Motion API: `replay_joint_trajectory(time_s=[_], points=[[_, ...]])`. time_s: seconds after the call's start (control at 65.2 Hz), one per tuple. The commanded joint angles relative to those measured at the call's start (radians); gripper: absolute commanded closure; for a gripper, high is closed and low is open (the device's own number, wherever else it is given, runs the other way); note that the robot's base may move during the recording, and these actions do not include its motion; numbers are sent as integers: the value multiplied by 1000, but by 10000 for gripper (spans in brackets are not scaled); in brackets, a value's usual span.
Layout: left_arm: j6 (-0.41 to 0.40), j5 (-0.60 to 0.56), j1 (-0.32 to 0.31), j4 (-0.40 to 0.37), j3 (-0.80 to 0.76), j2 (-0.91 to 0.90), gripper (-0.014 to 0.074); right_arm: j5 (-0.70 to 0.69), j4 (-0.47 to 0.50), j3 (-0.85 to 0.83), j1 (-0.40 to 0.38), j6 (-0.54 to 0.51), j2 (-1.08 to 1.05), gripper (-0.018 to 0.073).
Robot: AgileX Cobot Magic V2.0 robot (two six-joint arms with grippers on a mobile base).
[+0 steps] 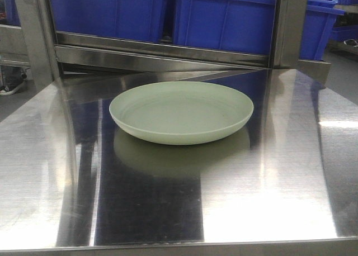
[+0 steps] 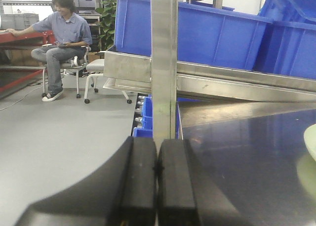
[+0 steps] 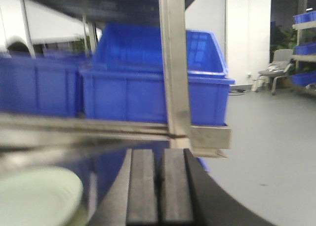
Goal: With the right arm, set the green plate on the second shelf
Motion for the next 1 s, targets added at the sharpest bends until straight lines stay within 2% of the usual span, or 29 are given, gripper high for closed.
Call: replay_joint_trajectory(time_s=[0.0, 0.046, 0.138, 0.245, 0.291, 0.383, 0.598, 0.674, 0.797, 0.904, 0.981], points=[[-2, -89, -5, -3, 40, -20, 466, -63, -2, -95, -4, 181, -11, 510], [-2, -89, -5, -3, 40, -20, 466, 27, -43, -168, 2, 235, 2, 510], [-2, -89, -5, -3, 40, -20, 466, 186, -131, -344, 22, 244, 85, 510], [-2, -89, -5, -3, 40, -20, 466, 234, -175, -522, 55, 243, 264, 510], [-2, -89, -5, -3, 40, -20, 466, 262, -172, -596, 75, 244, 384, 510], [-2, -89, -5, -3, 40, -20, 466, 423, -145, -758, 130, 244, 612, 503], [-2, -89, -5, -3, 40, -20, 466, 754, -140, -1172, 345, 174, 1160, 502], [-2, -89, -5, -3, 40, -20, 466, 878, -140, -1302, 384, 173, 1349, 501], [-2, -89, -5, -3, 40, -20, 466, 1037, -139, -1507, 389, 174, 1605, 494], [-2, -89, -5, -3, 40, -20, 466, 1156, -133, -1672, 389, 174, 1769, 384], [-2, -89, -5, -3, 40, -20, 466, 1231, -113, -1793, 389, 174, 1865, 214]])
